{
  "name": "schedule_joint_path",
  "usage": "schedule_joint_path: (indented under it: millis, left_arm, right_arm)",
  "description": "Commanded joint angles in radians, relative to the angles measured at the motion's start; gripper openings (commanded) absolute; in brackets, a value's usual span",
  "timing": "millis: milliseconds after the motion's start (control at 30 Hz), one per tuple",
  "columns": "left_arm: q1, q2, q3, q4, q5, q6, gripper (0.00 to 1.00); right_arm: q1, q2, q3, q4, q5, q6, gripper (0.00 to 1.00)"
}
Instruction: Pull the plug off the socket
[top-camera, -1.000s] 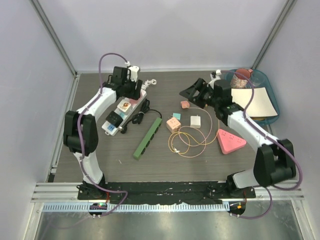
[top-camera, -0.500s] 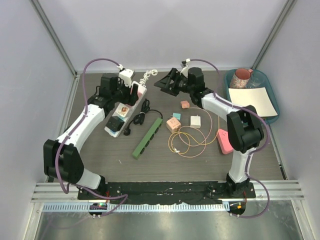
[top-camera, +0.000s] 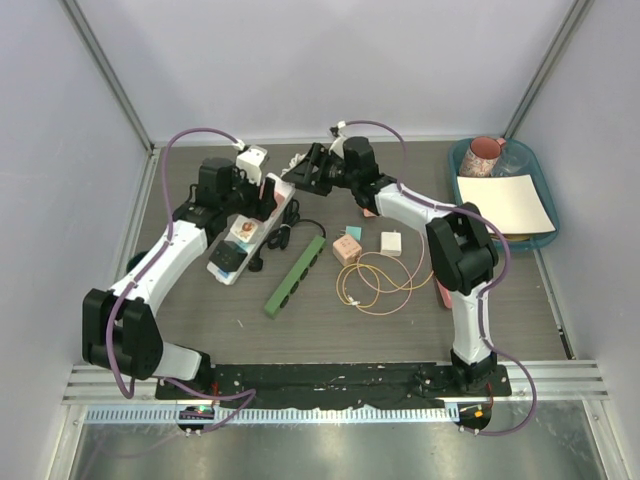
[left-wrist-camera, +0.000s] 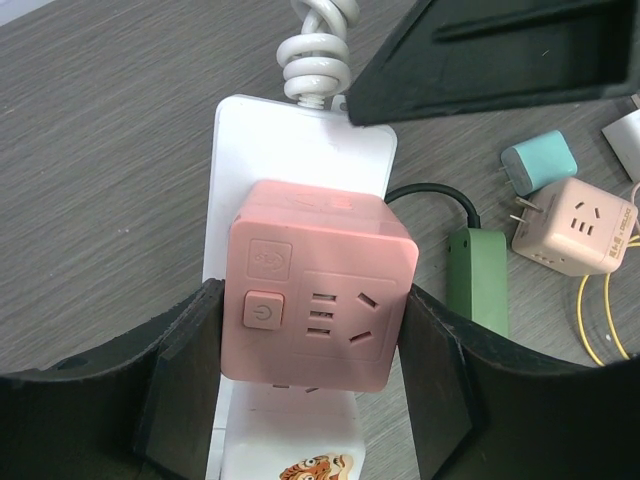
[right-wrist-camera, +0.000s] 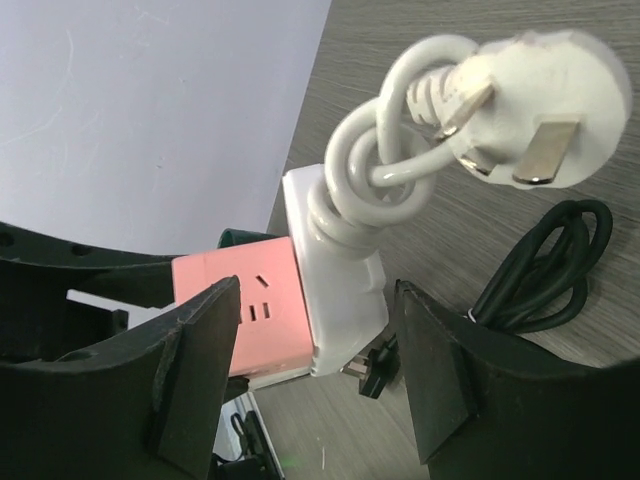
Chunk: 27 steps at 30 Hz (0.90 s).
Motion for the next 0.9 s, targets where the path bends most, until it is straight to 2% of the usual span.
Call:
schedule_joint_path:
  millis: [0,200,367,433,567,667,733,833,867]
  left_arm:
    - [-0.002,-0.063,0.024,0.196,0.024,-0.006,0.0]
    - [-0.002,-0.056,0.036,0.197,0.026,-0.007,0.0]
    - [-0.002,-0.054,0.035,0.193,0.026,-0.007,0.0]
    - [0.0,-0.056,0.029,0.191,0.026,-0.01,0.0]
    - [-0.002,-0.06,0.026,0.193,0.014,-0.012,0.0]
    - [-0.002,-0.057,0.029,0.19,0.011,-0.012,0.0]
    - [-0.003,-0.057,0.03,0.182,0.011,-0.012,0.0]
    - [-0.002,-0.059,0.035,0.173,-0.012,-0.018,0.0]
    - [-0.002,-0.057,0.038,0.168,-0.029,-0.022,0.0]
  right_arm:
    - [0.022,0.025,0.059,-0.037,0.027,-0.028,0.68]
    - [0.042,0.059,0.068,-0.009,0.019,-0.008,0.68]
    - [0.045,0.072,0.051,0.112,0.001,0.07,0.56]
    - [0.046,0.08,0.057,0.124,0.004,0.084,0.55]
    - [0.049,0.092,0.054,0.163,0.007,0.121,0.42]
    - [0.049,0.103,0.043,0.184,-0.004,0.138,0.39]
    - [0.049,0.106,0.027,0.205,-0.006,0.148,0.31]
    - [0.049,0.105,0.005,0.241,0.002,0.151,0.01]
    - [0.049,0.106,0.002,0.247,0.011,0.145,0.01]
